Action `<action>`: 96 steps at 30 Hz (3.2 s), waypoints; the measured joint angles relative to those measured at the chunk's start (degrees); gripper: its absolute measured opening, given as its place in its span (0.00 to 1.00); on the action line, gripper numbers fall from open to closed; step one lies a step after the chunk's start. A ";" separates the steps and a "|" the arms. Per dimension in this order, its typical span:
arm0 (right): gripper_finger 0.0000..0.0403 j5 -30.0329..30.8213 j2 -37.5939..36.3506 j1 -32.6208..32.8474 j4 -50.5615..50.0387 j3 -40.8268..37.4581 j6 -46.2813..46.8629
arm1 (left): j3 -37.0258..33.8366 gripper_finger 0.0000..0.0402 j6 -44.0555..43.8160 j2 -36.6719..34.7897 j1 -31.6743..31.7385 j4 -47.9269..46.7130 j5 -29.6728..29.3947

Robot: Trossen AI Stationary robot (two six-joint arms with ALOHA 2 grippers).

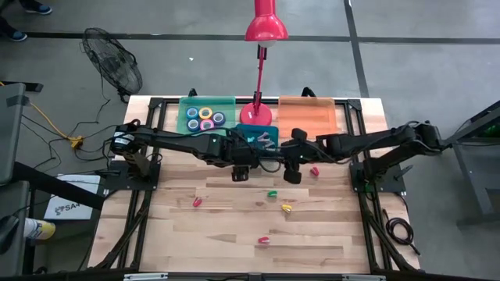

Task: Pick and place Stapler, Stapler remover, tape
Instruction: Put the black stapler into the orange bin, then put the middle left red stapler into the orange bin

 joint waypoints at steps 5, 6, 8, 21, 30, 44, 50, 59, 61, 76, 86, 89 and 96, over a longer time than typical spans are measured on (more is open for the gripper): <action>0.38 0.18 -1.78 -4.18 -4.99 0.00 1.31 | 0.00 0.78 -1.69 0.00 0.00 -2.99 -1.35; 0.38 0.11 -2.19 -5.18 -5.83 0.00 1.25 | 0.00 0.77 -1.95 0.00 0.00 -3.42 -1.52; 0.38 -0.78 -3.41 -7.44 -7.62 0.00 0.44 | 0.00 0.76 -2.61 0.00 0.00 -4.18 -1.93; 0.38 -5.51 -5.52 -24.13 -12.31 0.02 -1.69 | 0.00 0.74 -5.24 0.00 2.07 -10.42 -0.93; 0.38 -2.34 -5.44 -32.67 -8.90 0.01 13.87 | -0.02 0.74 -5.20 0.00 6.75 -11.55 1.80; 0.38 2.31 6.62 -34.58 3.36 0.02 29.77 | -0.04 0.74 6.84 0.00 18.72 -13.32 2.58; 0.38 4.10 10.52 -34.56 5.17 0.01 35.94 | -0.04 0.74 10.75 0.00 25.39 -13.33 10.96; 0.38 3.66 16.05 -34.49 9.70 0.01 40.52 | -0.04 0.74 15.77 0.00 32.34 -11.79 19.47; 0.38 3.68 16.66 -34.49 11.39 0.02 42.12 | -0.04 0.74 17.05 0.00 33.49 -11.05 19.98; 0.38 2.76 21.23 -32.71 14.26 0.09 46.97 | -0.04 0.74 22.67 0.00 41.11 -9.82 27.40; 0.54 -2.47 21.34 -32.49 13.67 0.03 47.82 | -0.04 0.74 24.21 0.00 44.84 -7.78 31.70; 0.64 -4.81 21.34 -33.14 13.62 0.00 47.80 | -0.04 0.74 24.42 0.00 45.84 -7.78 32.40; 0.68 -8.50 21.17 -34.70 13.91 0.09 47.27 | -0.04 0.74 25.24 0.00 46.95 -7.80 32.55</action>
